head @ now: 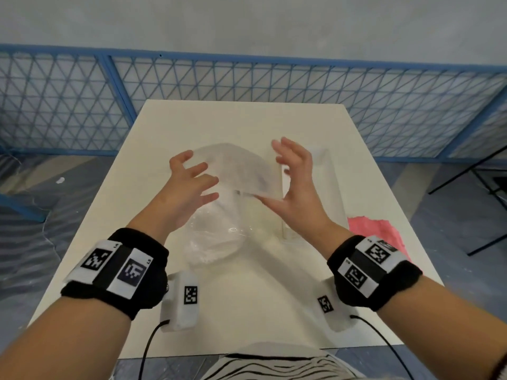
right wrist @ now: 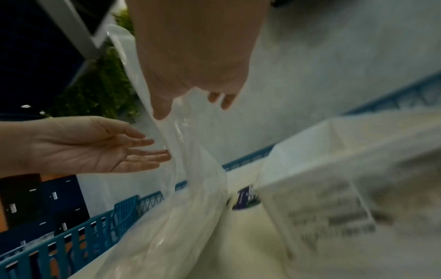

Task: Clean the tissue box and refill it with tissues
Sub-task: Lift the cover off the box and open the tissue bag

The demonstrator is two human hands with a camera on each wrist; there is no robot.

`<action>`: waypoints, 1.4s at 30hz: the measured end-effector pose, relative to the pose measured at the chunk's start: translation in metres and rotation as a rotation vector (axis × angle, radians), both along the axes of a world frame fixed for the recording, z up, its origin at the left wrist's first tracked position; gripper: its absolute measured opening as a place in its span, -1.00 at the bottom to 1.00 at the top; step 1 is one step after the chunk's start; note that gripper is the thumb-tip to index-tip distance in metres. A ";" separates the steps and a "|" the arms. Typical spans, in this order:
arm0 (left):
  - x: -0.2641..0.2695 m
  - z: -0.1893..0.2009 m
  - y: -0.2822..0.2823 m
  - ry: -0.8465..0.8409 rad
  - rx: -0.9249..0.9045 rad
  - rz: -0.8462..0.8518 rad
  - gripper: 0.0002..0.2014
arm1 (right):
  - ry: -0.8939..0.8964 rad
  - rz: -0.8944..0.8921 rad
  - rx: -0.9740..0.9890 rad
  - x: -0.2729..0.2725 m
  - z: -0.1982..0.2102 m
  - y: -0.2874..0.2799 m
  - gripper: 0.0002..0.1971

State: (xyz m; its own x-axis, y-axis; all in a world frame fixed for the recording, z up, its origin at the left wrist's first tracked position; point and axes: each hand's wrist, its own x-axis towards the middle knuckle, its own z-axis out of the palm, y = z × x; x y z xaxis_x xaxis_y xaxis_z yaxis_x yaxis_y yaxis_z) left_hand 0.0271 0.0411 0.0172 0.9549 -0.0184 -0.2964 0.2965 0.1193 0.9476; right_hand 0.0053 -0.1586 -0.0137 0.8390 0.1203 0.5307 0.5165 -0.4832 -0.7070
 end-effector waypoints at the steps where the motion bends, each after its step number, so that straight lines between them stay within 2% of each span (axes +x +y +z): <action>1: 0.000 0.000 -0.003 -0.035 0.039 -0.038 -0.44 | -0.127 -0.021 -0.113 0.001 0.007 -0.004 -0.43; 3: 0.001 0.000 -0.009 -0.120 0.169 -0.123 -0.52 | -0.244 -0.061 -0.218 0.004 0.020 -0.009 -0.71; 6: 0.001 0.003 -0.018 -0.290 0.540 -0.211 -0.44 | -0.055 -0.114 0.053 0.010 0.037 -0.009 -0.92; 8: -0.002 0.008 -0.025 -0.412 0.767 -0.237 -0.32 | 0.042 -0.173 0.174 0.014 0.041 -0.010 -0.84; 11: -0.003 0.016 -0.036 -0.565 0.970 -0.309 -0.23 | 0.157 -0.230 0.261 0.022 0.040 -0.014 -0.76; 13: 0.000 0.019 -0.038 -0.657 1.057 -0.290 -0.37 | 0.223 -0.238 0.327 0.024 0.039 -0.017 -0.78; 16: 0.007 0.021 -0.035 -0.801 1.055 -0.200 -0.83 | 0.297 -0.237 0.398 0.024 0.038 -0.025 -0.67; 18: 0.012 0.021 -0.033 -0.798 0.995 -0.165 -0.92 | 0.339 -0.252 0.364 0.024 0.037 -0.030 -0.69; 19: 0.014 0.021 -0.033 -0.781 0.972 -0.158 -0.91 | 0.347 -0.262 0.327 0.023 0.036 -0.033 -0.77; 20: 0.015 0.022 -0.034 -0.771 0.956 -0.154 -0.88 | 0.330 -0.287 0.265 0.023 0.036 -0.035 -0.90; 23: 0.016 0.025 -0.039 -0.770 0.939 -0.137 -0.83 | 0.040 -0.307 0.114 0.018 0.044 -0.043 -0.47; 24: 0.016 0.026 -0.042 -0.775 0.946 -0.130 -0.83 | -0.093 -0.288 0.102 0.014 0.050 -0.045 -0.43; 26: 0.015 0.028 -0.045 -0.787 1.005 -0.127 -0.84 | -0.342 -0.253 0.021 0.005 0.064 -0.050 -0.50; 27: 0.015 0.029 -0.046 -0.797 1.047 -0.130 -0.84 | -0.433 -0.260 -0.079 0.002 0.070 -0.054 -0.56; 29: 0.015 0.030 -0.049 -0.851 1.115 -0.134 -0.83 | -0.456 -0.303 -0.426 -0.001 0.083 -0.058 -0.66; 31: 0.015 0.032 -0.053 -0.932 1.146 -0.138 -0.83 | -0.354 -0.353 -0.768 0.001 0.083 -0.062 -0.70; 32: 0.016 0.032 -0.055 -0.968 1.162 -0.135 -0.83 | -0.299 -0.359 -0.843 0.002 0.079 -0.062 -0.72; 34: 0.017 0.034 -0.057 -1.019 1.198 -0.093 -0.84 | -0.163 -0.341 -0.839 0.001 0.069 -0.061 -0.75; 36: 0.015 0.036 -0.059 -1.022 1.202 0.001 -0.85 | 0.093 -0.299 -0.773 0.001 0.060 -0.056 -0.71; 37: 0.013 0.036 -0.060 -1.007 1.182 0.039 -0.85 | 0.274 -0.251 -0.688 0.001 0.058 -0.054 -0.70; 39: 0.008 0.036 -0.058 -0.949 1.089 0.049 -0.86 | 0.611 -0.143 -0.276 0.002 0.050 -0.051 -0.77; 40: 0.005 0.035 -0.057 -0.909 1.040 0.026 -0.88 | 0.732 -0.110 -0.049 0.003 0.047 -0.048 -0.83; 42: 0.001 0.032 -0.054 -0.832 1.068 -0.046 -0.86 | 0.831 -0.065 0.237 0.003 0.042 -0.044 -0.89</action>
State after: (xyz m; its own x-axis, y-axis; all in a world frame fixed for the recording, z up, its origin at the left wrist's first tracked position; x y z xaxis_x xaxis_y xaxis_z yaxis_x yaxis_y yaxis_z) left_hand 0.0278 -0.0129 0.0497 0.8615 -0.1805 0.4745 -0.4212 -0.7761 0.4694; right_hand 0.0087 -0.2022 0.0282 0.9673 0.0228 -0.2524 -0.2356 -0.2862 -0.9287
